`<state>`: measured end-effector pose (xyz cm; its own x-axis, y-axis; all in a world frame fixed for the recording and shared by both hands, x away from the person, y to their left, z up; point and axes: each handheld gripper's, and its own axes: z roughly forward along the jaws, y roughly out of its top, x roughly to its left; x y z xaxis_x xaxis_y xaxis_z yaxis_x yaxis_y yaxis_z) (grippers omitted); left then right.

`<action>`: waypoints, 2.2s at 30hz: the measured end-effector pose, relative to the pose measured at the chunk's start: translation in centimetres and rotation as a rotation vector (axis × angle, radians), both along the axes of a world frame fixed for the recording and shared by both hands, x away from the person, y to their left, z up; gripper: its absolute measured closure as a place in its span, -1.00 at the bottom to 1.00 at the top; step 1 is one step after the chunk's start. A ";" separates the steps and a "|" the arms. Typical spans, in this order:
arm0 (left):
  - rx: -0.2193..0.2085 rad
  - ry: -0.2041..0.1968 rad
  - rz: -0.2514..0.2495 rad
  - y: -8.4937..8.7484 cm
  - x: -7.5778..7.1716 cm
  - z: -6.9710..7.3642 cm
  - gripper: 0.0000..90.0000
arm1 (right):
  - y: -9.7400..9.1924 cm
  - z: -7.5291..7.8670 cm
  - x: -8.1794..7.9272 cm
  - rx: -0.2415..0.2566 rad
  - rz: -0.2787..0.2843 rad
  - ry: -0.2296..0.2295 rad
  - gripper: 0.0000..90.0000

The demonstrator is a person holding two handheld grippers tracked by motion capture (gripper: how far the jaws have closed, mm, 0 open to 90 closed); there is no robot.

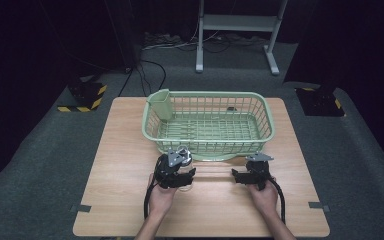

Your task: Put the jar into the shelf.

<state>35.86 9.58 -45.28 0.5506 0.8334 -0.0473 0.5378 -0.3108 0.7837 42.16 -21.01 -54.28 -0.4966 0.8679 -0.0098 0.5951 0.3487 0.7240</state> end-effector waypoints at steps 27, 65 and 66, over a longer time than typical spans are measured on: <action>-0.063 -0.061 -0.224 -2.3 3.6 13.1 -0.30 | 0.0 0.0 0.0 0.001 -0.001 0.000 -0.75; 0.029 0.038 -0.098 -6.7 18.9 9.5 -0.30 | 0.0 0.0 0.0 0.000 0.002 -0.004 -0.75; 0.027 0.042 -0.095 -6.8 19.3 9.2 -0.30 | 0.0 0.0 0.0 -0.001 0.002 -0.004 -0.75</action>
